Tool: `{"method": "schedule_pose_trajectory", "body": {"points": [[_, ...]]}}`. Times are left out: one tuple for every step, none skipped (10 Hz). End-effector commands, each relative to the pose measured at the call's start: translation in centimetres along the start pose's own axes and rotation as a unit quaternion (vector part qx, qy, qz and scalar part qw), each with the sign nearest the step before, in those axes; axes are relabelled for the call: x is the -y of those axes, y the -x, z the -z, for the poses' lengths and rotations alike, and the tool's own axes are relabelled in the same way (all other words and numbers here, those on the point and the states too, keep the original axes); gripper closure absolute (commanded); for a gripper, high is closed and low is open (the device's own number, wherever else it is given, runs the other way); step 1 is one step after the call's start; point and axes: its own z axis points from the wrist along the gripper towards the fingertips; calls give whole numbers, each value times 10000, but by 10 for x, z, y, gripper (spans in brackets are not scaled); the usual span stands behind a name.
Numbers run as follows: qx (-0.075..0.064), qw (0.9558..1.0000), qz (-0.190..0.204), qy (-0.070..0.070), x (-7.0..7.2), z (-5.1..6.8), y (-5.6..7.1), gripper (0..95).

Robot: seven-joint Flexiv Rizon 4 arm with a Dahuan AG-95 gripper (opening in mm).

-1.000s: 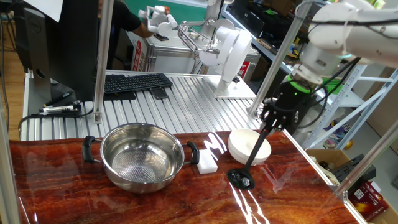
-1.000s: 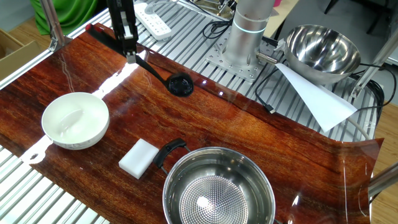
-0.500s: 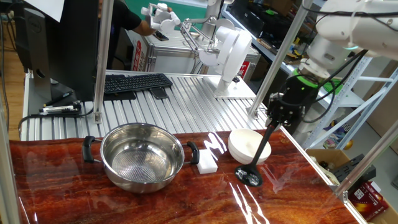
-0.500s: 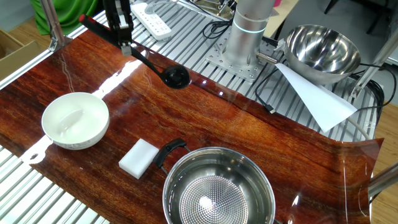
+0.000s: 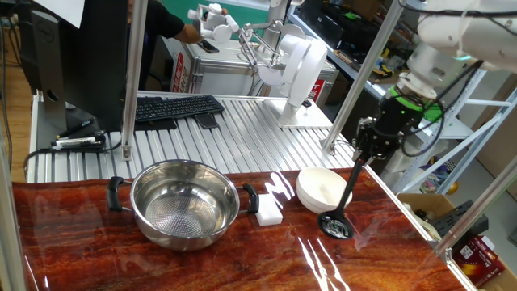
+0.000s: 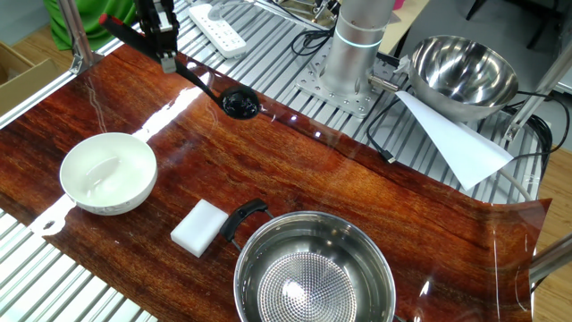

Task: Scoop water with a large spoon from one bowl to another

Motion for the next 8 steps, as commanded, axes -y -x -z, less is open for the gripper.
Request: {"method": "schedule_pose_trajectory", "body": {"points": [[-17, 9999, 112, 29, 14, -2, 12, 950], [-7, 9998, 172, 45, 22, -4, 17, 950], [-17, 9998, 200, 83, 30, -4, 21, 950], [-14, 9997, 221, 87, 33, -5, 23, 950], [-13, 9997, 222, 95, 41, -6, 26, 950], [-20, 9998, 170, 119, 44, -5, 28, 950], [-19, 9998, 178, 105, 48, -2, 29, 950], [-23, 9998, 179, 107, 51, 0, 30, 950]]}}
